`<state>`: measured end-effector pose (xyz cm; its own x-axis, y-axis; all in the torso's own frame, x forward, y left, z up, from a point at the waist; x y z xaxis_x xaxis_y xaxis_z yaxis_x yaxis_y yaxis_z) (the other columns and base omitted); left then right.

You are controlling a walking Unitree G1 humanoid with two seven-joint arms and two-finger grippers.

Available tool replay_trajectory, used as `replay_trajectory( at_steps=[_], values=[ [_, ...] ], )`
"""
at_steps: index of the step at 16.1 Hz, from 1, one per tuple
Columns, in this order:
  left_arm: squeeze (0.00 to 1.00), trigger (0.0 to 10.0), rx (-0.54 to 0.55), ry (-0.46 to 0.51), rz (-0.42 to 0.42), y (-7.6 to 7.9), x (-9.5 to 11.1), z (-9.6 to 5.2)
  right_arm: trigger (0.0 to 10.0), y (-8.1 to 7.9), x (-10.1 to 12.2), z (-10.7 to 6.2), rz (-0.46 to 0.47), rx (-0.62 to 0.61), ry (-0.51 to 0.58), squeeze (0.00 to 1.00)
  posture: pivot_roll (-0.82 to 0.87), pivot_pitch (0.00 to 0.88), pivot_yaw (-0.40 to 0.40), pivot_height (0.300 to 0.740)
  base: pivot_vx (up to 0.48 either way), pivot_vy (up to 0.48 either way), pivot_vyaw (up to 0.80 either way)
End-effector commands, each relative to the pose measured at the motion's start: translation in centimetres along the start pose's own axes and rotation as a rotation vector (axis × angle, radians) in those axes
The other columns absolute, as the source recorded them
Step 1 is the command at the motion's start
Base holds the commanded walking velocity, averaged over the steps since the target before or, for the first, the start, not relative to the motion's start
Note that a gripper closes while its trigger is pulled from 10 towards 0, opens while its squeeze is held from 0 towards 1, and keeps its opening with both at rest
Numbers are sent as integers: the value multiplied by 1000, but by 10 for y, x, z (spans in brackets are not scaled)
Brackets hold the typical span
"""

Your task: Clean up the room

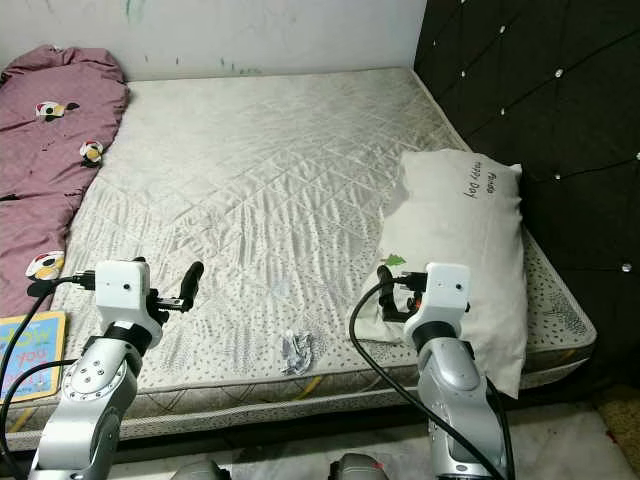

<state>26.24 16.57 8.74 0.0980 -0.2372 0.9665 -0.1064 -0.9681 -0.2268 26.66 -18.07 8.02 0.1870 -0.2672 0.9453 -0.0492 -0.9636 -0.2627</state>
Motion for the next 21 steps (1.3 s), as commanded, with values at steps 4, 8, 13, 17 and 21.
replay_trajectory(
  at_steps=[4,8,13,17,21],
  values=[
    [0,10000,149,72,-17,-20,33,25,10000,-44,41,40,-103,-4,90,0,63,0,-24,740,0,0,0],
    [0,10000,168,108,-36,-16,29,25,10000,-41,26,38,-87,68,95,0,38,0,-31,740,0,0,0],
    [0,10000,229,4,-41,-26,0,12,10000,-29,17,36,-19,33,80,0,47,0,-28,740,0,0,0],
    [0,10000,177,54,-40,-15,15,21,10000,-24,17,35,-19,19,92,0,53,0,-43,740,0,0,0],
    [0,10000,172,46,-21,-17,12,20,10000,-27,14,36,-17,31,82,0,40,0,-22,740,0,0,0]
  ],
)
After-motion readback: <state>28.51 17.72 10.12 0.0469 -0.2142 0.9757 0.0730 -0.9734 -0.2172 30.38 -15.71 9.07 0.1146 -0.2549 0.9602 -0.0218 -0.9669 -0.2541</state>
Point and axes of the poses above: a point about 5 cm out from each wrist's last joint towards the gripper, its own z axis pointing out of the wrist towards the gripper, its own x axis along the axis of the wrist's last joint, y = z × x, the point moved 2 cm from there along z, pointing out of the wrist towards the gripper, and after that the axes turned 11 degrees about z, right-handed, at the moved point
